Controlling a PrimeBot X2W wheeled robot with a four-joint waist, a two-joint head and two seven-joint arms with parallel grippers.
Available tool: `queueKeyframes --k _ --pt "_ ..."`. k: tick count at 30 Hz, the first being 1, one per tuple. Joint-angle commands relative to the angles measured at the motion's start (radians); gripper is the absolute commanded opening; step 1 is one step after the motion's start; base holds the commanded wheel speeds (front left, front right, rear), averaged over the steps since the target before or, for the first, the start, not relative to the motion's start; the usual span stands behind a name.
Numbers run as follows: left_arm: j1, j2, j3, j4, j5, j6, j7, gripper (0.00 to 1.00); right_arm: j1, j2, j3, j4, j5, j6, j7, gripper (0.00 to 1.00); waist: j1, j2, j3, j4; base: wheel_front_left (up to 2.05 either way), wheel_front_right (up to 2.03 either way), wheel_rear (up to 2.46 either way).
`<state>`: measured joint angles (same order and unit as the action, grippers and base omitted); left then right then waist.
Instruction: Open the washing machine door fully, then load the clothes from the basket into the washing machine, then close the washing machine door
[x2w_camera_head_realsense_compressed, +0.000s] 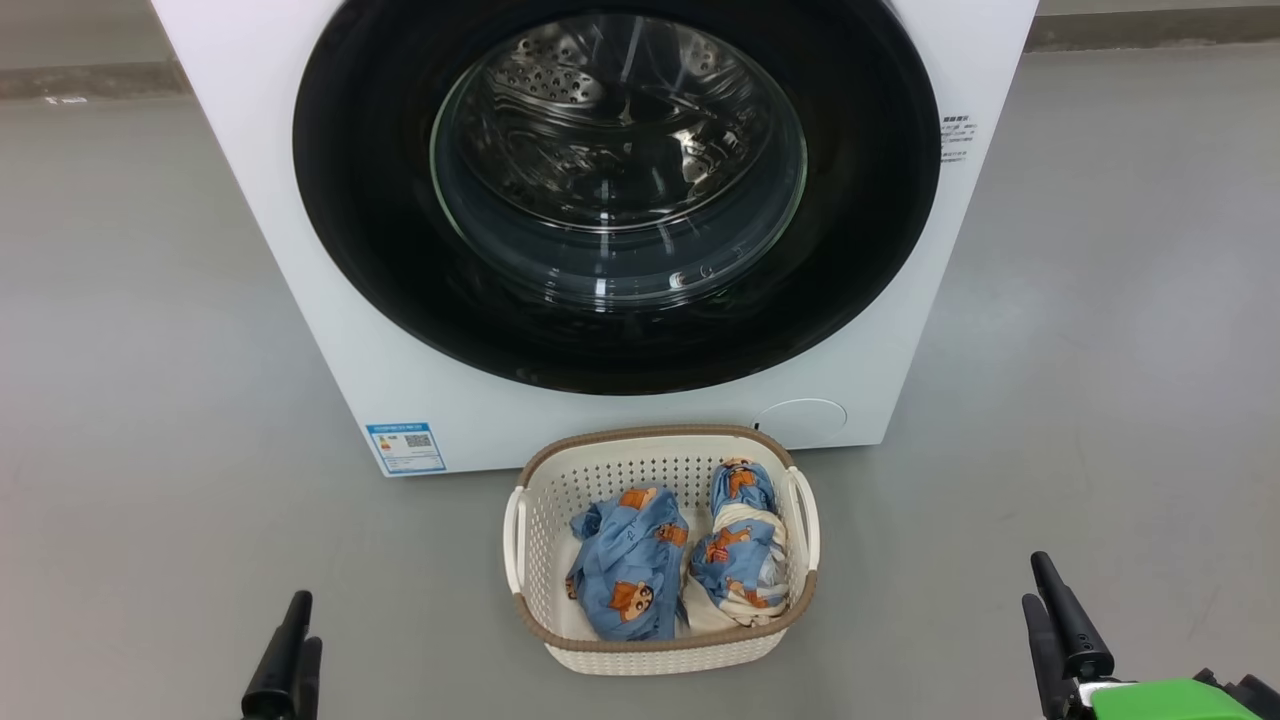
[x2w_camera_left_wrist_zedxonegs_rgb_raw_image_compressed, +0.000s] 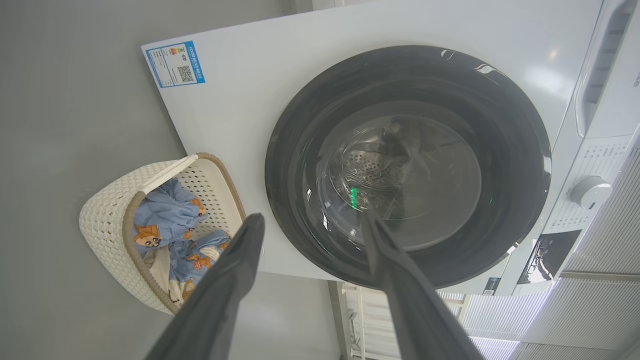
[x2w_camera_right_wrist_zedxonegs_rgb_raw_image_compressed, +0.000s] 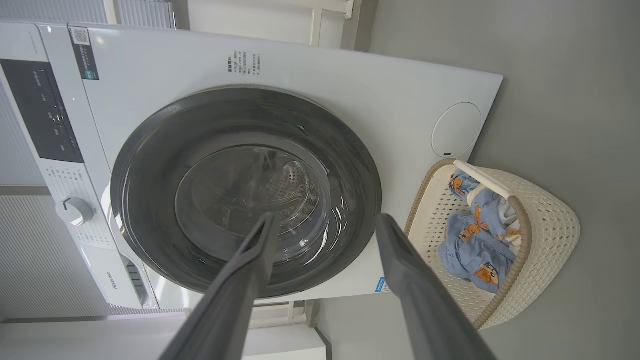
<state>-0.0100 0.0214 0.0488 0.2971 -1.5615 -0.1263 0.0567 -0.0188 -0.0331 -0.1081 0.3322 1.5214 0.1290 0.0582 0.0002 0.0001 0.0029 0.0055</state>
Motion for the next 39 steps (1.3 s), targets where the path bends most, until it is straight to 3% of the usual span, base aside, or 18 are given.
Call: queueKeyframes --k 1,25,39 --pt "-0.021 0.024 0.006 -0.037 0.035 -0.002 -0.013 1.0 -0.032 -0.013 0.014 -0.03 -0.046 0.0 -0.016 1.0 -0.0001 -0.0001 0.0 0.001 0.0 0.0 0.0" --pt "-0.01 0.039 -0.009 -0.086 0.262 -0.002 -0.081 1.0 -0.049 -0.037 0.064 -0.022 -0.348 0.001 -0.083 1.0 -0.0001 -0.0001 -0.003 0.008 0.0 0.0 0.0" --pt "-0.003 0.057 -0.026 -0.112 0.482 -0.003 -0.122 1.0 -0.044 -0.049 0.083 -0.033 -0.536 0.001 -0.124 1.0 -0.0001 -0.0001 -0.003 0.009 0.0 0.0 0.0"
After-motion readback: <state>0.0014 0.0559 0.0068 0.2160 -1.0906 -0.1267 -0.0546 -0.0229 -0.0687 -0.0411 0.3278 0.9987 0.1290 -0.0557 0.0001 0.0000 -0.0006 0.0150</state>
